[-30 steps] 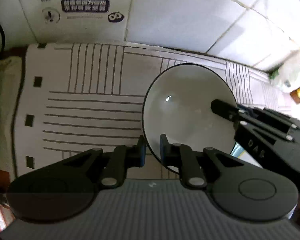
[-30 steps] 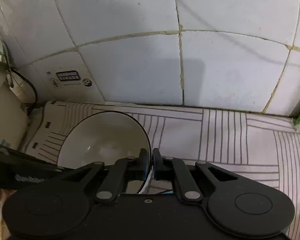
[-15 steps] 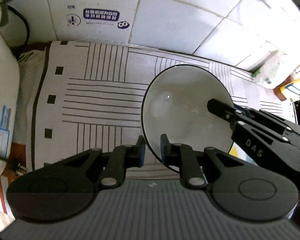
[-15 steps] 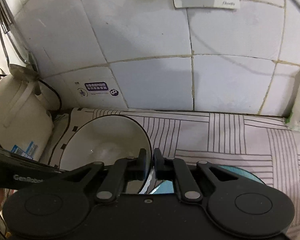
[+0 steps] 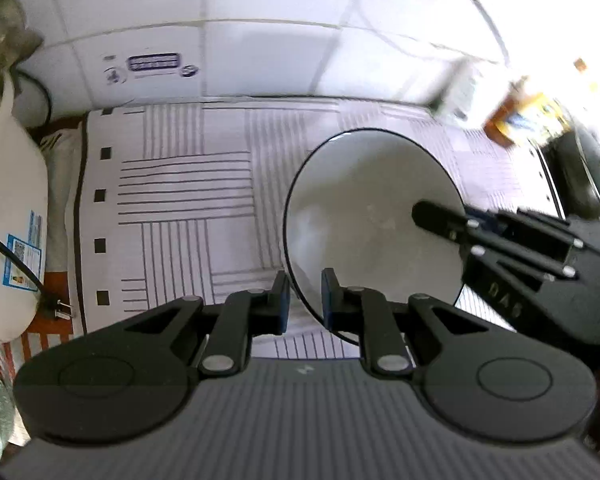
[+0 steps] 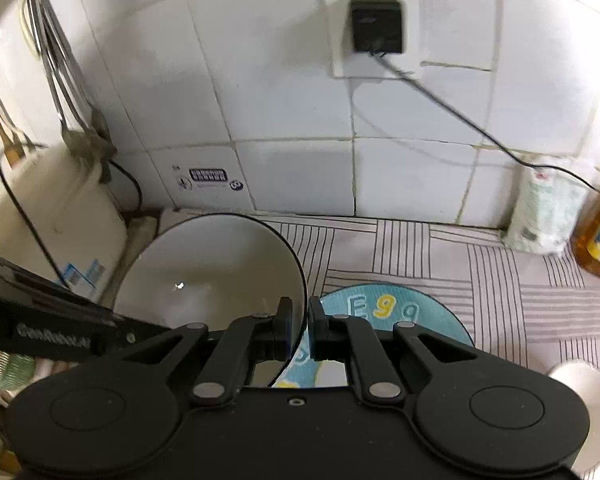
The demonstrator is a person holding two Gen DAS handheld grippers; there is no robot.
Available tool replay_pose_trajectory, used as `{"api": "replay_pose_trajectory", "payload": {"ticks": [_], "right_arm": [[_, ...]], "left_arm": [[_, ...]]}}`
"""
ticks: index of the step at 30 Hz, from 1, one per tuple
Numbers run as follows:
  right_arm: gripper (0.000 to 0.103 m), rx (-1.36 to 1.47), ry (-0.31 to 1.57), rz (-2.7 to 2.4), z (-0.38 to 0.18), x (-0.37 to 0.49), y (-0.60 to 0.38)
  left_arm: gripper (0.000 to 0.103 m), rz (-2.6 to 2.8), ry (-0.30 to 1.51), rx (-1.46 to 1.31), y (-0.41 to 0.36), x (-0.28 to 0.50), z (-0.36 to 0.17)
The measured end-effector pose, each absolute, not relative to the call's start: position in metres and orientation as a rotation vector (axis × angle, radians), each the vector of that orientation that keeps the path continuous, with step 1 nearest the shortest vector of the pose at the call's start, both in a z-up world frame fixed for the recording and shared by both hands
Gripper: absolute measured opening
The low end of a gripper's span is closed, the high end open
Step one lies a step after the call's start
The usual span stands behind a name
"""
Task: Organize plates and bowls
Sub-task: 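Lift the white bowl and carry it toward the bowl stack, then carry the held white bowl over the two stacked white bowls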
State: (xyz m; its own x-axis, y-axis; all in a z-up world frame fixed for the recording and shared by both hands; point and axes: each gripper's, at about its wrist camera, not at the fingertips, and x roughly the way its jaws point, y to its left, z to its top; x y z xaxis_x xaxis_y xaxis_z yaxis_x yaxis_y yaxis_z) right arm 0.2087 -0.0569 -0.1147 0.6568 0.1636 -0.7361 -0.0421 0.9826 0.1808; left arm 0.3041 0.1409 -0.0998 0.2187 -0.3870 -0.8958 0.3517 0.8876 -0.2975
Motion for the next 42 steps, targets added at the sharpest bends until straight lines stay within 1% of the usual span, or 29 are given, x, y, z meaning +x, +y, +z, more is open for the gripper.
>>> {"api": "replay_pose_trajectory", "payload": {"ticks": [6, 14, 20, 26, 35, 42], "right_arm": [[0.012, 0.152, 0.82, 0.095, -0.096, 0.176, -0.067], [0.012, 0.222, 0.806, 0.059, -0.087, 0.138, -0.107], [0.012, 0.314, 0.772, 0.027, -0.087, 0.105, -0.164], [0.012, 0.338, 0.743, -0.012, -0.086, 0.082, -0.225], [0.012, 0.326, 0.746, -0.015, -0.104, 0.067, -0.299], [0.012, 0.307, 0.787, 0.019, -0.134, 0.086, -0.331]], "left_arm": [[0.015, -0.552, 1.232, 0.019, 0.122, 0.278, -0.085], [0.015, -0.591, 1.201, 0.054, 0.083, 0.249, -0.064], [0.015, -0.62, 1.186, 0.095, 0.026, 0.23, -0.052], [0.015, -0.656, 1.199, 0.147, -0.05, 0.212, -0.049], [0.015, -0.664, 1.232, 0.19, -0.13, 0.197, -0.068], [0.015, -0.597, 1.307, 0.176, -0.163, 0.21, -0.1]]}}
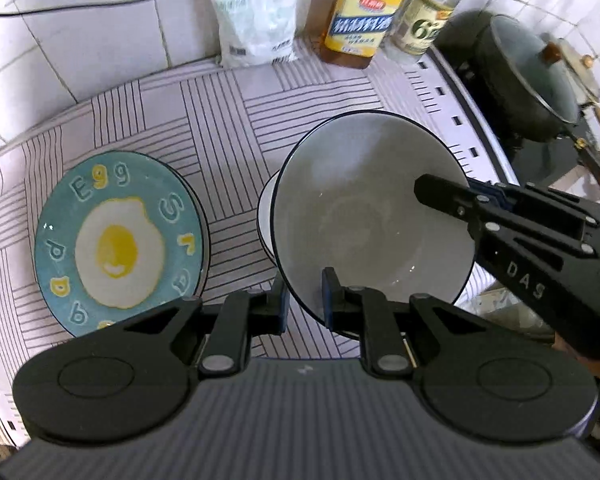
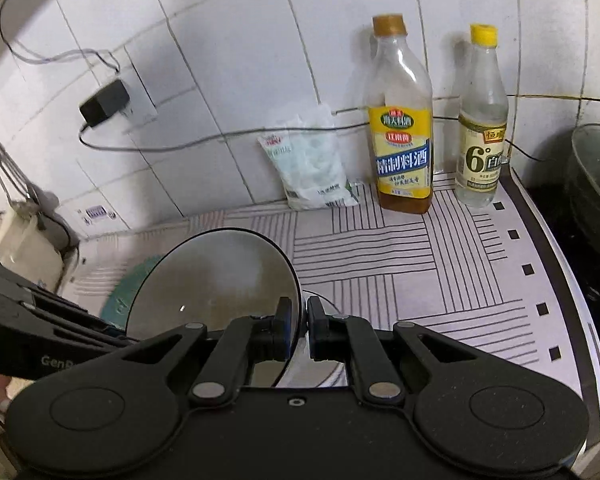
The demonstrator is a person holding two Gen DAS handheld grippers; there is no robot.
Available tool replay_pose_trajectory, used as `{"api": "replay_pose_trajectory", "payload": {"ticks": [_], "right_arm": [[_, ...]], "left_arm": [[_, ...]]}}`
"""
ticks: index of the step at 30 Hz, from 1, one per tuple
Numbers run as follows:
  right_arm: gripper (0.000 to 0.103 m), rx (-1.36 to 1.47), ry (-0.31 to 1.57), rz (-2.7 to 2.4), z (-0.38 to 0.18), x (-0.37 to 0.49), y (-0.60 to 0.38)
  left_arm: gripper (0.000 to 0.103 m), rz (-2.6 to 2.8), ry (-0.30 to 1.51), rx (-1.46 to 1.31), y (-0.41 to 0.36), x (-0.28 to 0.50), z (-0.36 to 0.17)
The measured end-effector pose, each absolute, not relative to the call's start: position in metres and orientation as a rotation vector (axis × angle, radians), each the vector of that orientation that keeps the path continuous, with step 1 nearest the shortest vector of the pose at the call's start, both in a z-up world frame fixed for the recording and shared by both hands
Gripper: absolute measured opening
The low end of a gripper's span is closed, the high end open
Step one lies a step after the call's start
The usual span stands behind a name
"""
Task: Organize plates and bowls
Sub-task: 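Carry the held white bowl over the two stacked white bowls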
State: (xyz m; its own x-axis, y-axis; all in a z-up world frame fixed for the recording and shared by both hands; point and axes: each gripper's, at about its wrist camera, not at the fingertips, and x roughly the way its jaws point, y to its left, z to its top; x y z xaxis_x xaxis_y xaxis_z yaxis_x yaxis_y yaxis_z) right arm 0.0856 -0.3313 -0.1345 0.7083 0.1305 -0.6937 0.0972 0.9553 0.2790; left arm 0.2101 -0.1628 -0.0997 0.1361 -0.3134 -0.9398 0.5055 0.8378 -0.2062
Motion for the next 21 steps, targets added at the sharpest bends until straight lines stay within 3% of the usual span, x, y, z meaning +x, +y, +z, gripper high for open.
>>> {"api": "replay_pose_trajectory", "payload": {"ticks": [21], "right_arm": [[0.01, 0.11, 0.785, 0.08, -0.173, 0.109, -0.333]], "left_arm": [[0.019, -0.508, 1.443, 0.243, -0.194, 0.232, -0.142]]}}
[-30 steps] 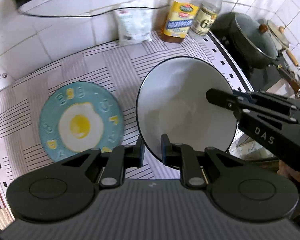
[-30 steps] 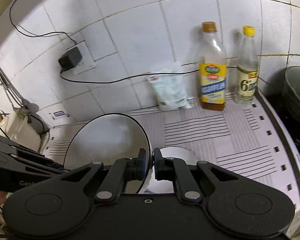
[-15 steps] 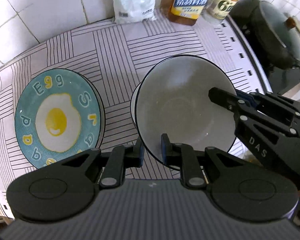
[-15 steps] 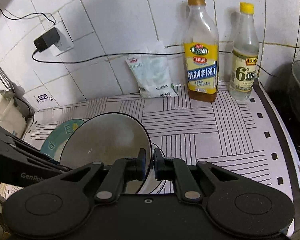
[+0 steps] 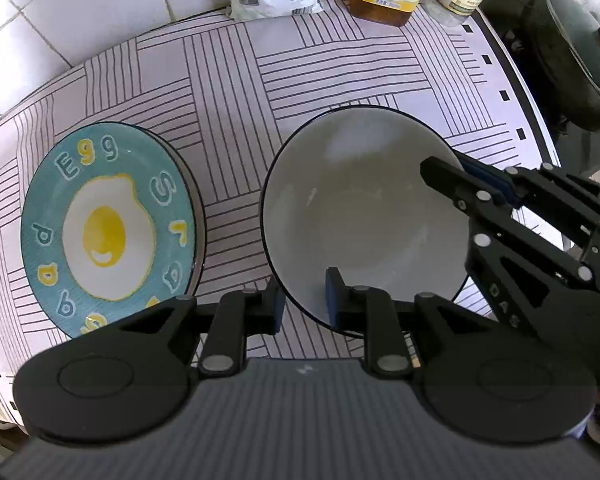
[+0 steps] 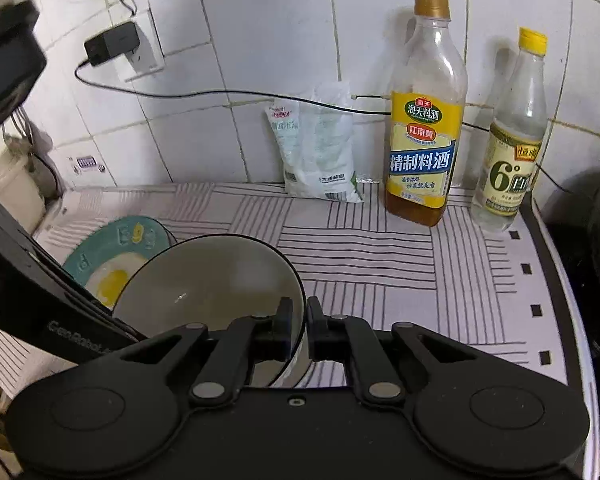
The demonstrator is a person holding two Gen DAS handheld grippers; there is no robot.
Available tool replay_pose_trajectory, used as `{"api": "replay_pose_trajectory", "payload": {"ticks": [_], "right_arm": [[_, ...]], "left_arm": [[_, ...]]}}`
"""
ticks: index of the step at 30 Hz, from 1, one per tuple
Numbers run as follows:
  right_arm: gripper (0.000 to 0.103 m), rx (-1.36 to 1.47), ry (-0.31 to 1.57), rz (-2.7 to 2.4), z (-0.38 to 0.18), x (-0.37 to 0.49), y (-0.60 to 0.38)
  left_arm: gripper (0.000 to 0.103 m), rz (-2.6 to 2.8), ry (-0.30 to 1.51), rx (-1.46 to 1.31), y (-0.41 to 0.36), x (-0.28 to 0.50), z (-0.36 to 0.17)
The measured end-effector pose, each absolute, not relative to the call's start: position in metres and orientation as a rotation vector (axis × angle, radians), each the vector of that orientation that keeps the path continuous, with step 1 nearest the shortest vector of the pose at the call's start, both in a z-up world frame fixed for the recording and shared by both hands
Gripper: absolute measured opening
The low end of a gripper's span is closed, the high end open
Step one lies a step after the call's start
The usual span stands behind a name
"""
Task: Organize plates and bowls
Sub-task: 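Carry the held white bowl over the two stacked white bowls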
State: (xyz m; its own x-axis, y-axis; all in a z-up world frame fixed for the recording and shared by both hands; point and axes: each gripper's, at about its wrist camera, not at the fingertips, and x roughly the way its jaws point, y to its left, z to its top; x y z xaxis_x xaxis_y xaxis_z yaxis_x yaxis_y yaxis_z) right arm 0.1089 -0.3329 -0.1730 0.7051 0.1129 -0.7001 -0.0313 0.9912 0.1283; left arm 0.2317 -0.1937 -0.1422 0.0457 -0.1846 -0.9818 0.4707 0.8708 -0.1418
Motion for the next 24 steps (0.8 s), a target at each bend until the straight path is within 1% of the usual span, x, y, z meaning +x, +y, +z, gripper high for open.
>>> {"api": "replay_pose_trajectory", "payload": {"ticks": [7, 8, 9, 11, 13, 15, 17, 19, 22, 24], "right_arm": [[0.01, 0.055, 0.794, 0.081, -0.181, 0.115, -0.33], [0.01, 0.042, 0.793, 0.077, -0.182, 0.115, -0.329], [0.009, 0.026, 0.791, 0.075, -0.183, 0.115, -0.327], [0.009, 0.009, 0.779, 0.112, -0.183, 0.115, -0.323], [0.007, -0.007, 0.764, 0.137, -0.183, 0.113, -0.316], [0.007, -0.057, 0.769, 0.128, -0.186, 0.115, -0.309], [0.007, -0.042, 0.772, 0.128, -0.187, 0.117, -0.31], [0.008, -0.005, 0.775, 0.126, -0.186, 0.115, -0.313], [0.01, 0.036, 0.759, 0.13, -0.181, 0.106, -0.317], [0.011, 0.037, 0.738, 0.133, -0.176, 0.096, -0.318]], "left_arm": [[0.02, -0.49, 1.47, 0.23, -0.197, 0.235, -0.151], [0.022, -0.489, 1.473, 0.219, -0.195, 0.236, -0.152], [0.027, -0.486, 1.473, 0.201, -0.194, 0.237, -0.153], [0.028, -0.485, 1.468, 0.18, -0.193, 0.238, -0.153], [0.026, -0.477, 1.468, 0.185, -0.195, 0.238, -0.153], [0.025, -0.473, 1.46, 0.181, -0.193, 0.237, -0.154], [0.025, -0.467, 1.462, 0.156, -0.19, 0.237, -0.155], [0.029, -0.466, 1.458, 0.13, -0.186, 0.236, -0.152], [0.032, -0.496, 1.437, 0.103, -0.182, 0.231, -0.146], [0.041, -0.519, 1.385, 0.1, -0.18, 0.223, -0.139]]}}
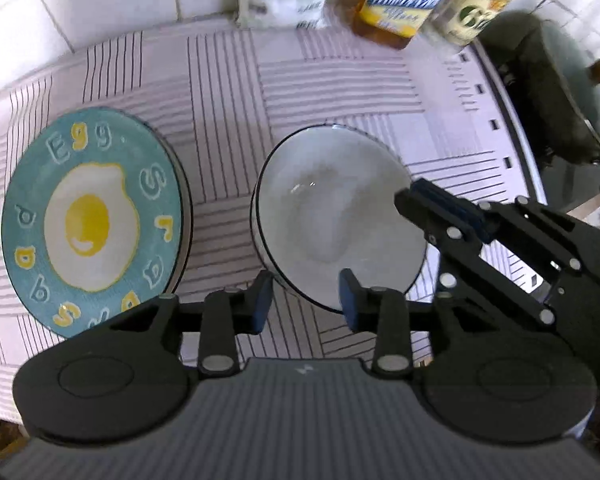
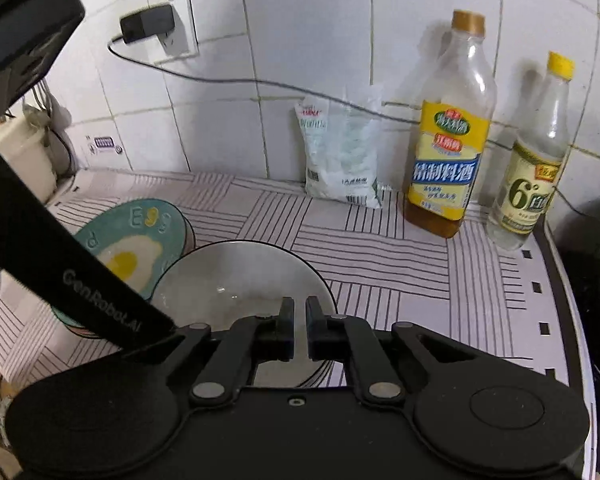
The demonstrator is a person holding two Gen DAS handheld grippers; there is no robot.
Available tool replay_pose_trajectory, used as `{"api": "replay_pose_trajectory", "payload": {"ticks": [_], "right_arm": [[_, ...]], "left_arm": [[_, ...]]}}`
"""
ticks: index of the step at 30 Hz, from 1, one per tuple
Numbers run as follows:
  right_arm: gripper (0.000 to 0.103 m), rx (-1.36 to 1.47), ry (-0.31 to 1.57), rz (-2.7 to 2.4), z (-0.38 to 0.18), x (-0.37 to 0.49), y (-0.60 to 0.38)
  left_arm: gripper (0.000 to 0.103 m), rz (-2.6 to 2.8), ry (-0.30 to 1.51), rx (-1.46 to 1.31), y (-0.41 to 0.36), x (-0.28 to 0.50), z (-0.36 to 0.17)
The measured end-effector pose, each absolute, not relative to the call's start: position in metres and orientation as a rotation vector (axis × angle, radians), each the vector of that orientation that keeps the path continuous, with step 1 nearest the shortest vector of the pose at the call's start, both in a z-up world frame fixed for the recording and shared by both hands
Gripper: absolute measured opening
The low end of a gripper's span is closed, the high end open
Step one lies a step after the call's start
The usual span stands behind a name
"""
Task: Organize plates and bowls
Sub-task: 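Carry the held white bowl over the two stacked white bowls, then lower the white bowl into the stacked bowls with both grippers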
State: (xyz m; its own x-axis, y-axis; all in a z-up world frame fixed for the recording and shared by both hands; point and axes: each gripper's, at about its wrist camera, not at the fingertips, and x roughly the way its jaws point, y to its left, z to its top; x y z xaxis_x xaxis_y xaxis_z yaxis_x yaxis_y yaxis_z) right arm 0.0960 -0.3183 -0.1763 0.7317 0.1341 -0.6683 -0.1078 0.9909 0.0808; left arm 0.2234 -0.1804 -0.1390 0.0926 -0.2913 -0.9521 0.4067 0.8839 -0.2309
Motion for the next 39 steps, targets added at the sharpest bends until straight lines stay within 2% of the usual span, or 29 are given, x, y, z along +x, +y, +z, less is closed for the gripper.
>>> {"api": "replay_pose_trajectory", "payload": {"ticks": [4, 12, 15, 17, 20, 27, 33, 37, 39], "right_arm": [[0.02, 0.015, 0.697, 0.16, -0.168, 0.074, -0.322], [0.063, 0.0, 0.639, 0.234, -0.159, 0.033, -0.334], [0.071, 0.01, 0.655, 0.281, -0.167, 0.027, -0.336], [0.076, 0.022, 0.674, 0.295, -0.179, 0.026, -0.337], [0.091, 0.014, 0.697, 0.28, -0.199, 0.028, -0.333], [0.093, -0.01, 0.707, 0.293, -0.252, 0.039, -0.318], [0.093, -0.065, 0.568, 0.328, -0.276, 0.051, -0.306], [0.093, -0.029, 0.575, 0.337, -0.281, 0.066, -0.305], [0.095, -0.01, 0.577, 0.355, -0.281, 0.071, -0.305]], "left_arm": [[0.045, -0.554, 1.321, 0.078, -0.173, 0.212, -0.127], [0.051, -0.574, 1.208, 0.048, -0.155, 0.199, -0.096], [0.061, -0.545, 1.195, -0.025, -0.147, 0.197, -0.098], [0.061, -0.526, 1.203, -0.076, -0.141, 0.196, -0.104], [0.062, -0.509, 1.227, -0.193, -0.13, 0.198, -0.116], [0.066, -0.452, 1.241, -0.248, -0.127, 0.202, -0.146], [0.069, -0.471, 1.263, -0.308, -0.129, 0.212, -0.183], [0.065, -0.46, 1.259, -0.292, -0.137, 0.214, -0.195], [0.054, -0.475, 1.259, -0.286, -0.142, 0.214, -0.197]]}}
